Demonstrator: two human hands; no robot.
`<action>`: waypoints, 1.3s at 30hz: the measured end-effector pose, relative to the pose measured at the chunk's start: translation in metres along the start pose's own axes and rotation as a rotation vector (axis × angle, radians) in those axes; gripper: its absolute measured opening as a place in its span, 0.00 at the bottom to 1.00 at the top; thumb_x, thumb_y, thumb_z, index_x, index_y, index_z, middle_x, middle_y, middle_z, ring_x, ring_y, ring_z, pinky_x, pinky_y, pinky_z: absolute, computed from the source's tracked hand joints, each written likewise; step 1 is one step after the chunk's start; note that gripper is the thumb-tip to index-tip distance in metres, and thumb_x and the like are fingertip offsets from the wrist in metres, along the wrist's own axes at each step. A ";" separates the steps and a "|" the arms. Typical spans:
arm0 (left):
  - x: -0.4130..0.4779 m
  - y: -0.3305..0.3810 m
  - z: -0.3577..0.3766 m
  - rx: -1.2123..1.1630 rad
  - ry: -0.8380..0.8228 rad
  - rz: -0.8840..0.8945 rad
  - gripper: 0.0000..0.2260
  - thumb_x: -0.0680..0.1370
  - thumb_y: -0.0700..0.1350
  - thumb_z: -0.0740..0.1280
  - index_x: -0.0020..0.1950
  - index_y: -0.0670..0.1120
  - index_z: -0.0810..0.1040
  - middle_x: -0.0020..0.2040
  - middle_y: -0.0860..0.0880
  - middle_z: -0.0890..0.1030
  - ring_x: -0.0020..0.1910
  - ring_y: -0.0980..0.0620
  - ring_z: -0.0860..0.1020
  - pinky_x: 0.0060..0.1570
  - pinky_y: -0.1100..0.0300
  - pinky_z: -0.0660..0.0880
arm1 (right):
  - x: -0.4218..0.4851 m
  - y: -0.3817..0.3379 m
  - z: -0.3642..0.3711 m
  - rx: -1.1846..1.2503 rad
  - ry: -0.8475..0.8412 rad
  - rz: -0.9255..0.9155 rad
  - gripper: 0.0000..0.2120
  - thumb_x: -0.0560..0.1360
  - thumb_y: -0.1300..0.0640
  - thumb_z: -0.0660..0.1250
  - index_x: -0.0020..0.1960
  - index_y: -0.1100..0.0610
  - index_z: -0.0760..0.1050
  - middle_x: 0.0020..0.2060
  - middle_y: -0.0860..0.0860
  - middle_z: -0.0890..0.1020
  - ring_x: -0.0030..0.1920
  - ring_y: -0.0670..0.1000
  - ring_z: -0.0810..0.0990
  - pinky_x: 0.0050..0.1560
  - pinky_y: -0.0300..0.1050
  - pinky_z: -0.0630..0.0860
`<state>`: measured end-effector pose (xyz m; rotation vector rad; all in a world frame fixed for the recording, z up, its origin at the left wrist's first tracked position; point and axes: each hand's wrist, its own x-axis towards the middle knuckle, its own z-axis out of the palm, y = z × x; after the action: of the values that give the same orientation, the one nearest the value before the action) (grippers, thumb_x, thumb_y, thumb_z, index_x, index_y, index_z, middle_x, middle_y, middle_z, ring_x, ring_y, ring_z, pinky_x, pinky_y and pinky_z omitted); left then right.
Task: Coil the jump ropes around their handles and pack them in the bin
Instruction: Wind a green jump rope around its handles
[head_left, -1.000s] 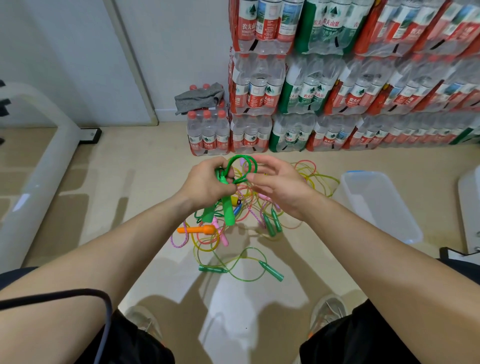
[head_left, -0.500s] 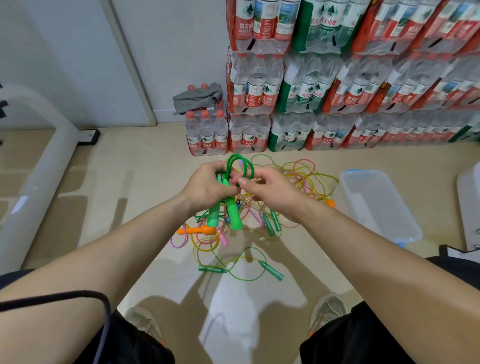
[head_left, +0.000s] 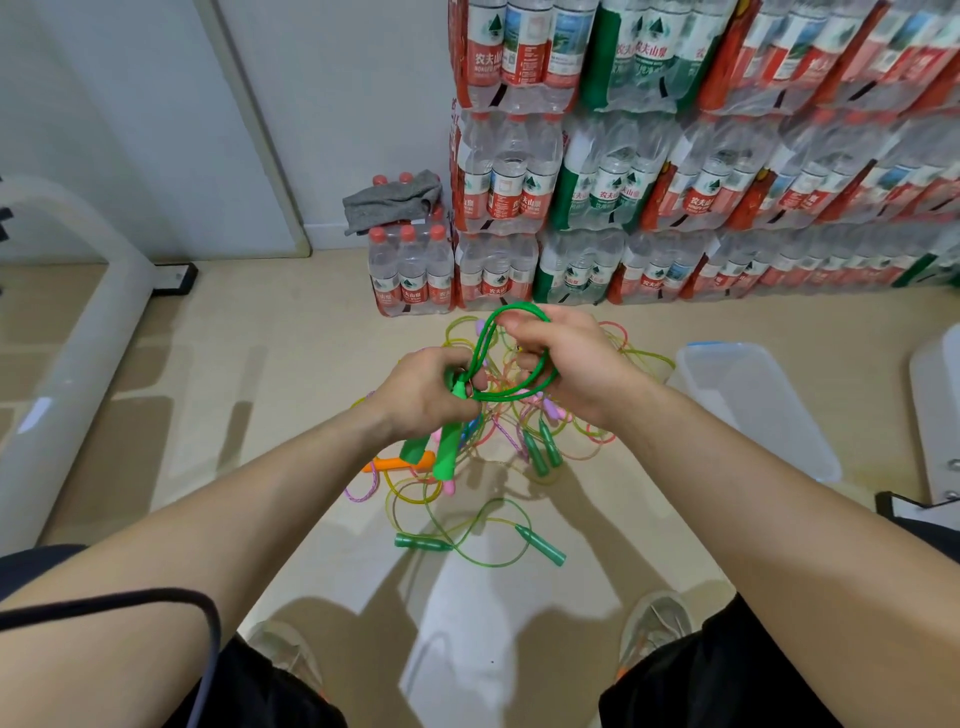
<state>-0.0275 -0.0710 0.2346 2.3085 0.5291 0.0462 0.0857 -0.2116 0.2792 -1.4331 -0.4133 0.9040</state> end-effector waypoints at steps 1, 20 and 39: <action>0.000 0.000 -0.001 -0.021 -0.003 0.000 0.09 0.67 0.44 0.76 0.44 0.48 0.80 0.40 0.47 0.81 0.40 0.47 0.76 0.45 0.53 0.74 | 0.000 -0.002 0.000 0.123 -0.051 0.030 0.03 0.80 0.63 0.64 0.53 0.62 0.73 0.30 0.49 0.71 0.30 0.47 0.71 0.33 0.42 0.69; -0.001 0.009 -0.006 -0.855 0.001 -0.213 0.04 0.76 0.32 0.70 0.48 0.38 0.81 0.39 0.44 0.81 0.39 0.48 0.79 0.53 0.50 0.78 | -0.002 0.014 0.000 0.016 -0.143 0.071 0.10 0.81 0.56 0.65 0.61 0.53 0.80 0.55 0.49 0.84 0.57 0.48 0.81 0.54 0.45 0.75; 0.001 -0.002 0.001 -0.012 -0.020 0.009 0.12 0.74 0.48 0.76 0.43 0.41 0.78 0.39 0.41 0.77 0.38 0.49 0.71 0.40 0.57 0.69 | 0.007 -0.016 -0.019 -0.219 0.355 0.042 0.19 0.84 0.43 0.57 0.47 0.53 0.79 0.38 0.51 0.78 0.34 0.49 0.72 0.37 0.46 0.70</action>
<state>-0.0267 -0.0704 0.2324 2.2972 0.5065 0.0303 0.1089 -0.2175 0.2900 -1.7706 -0.2200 0.6326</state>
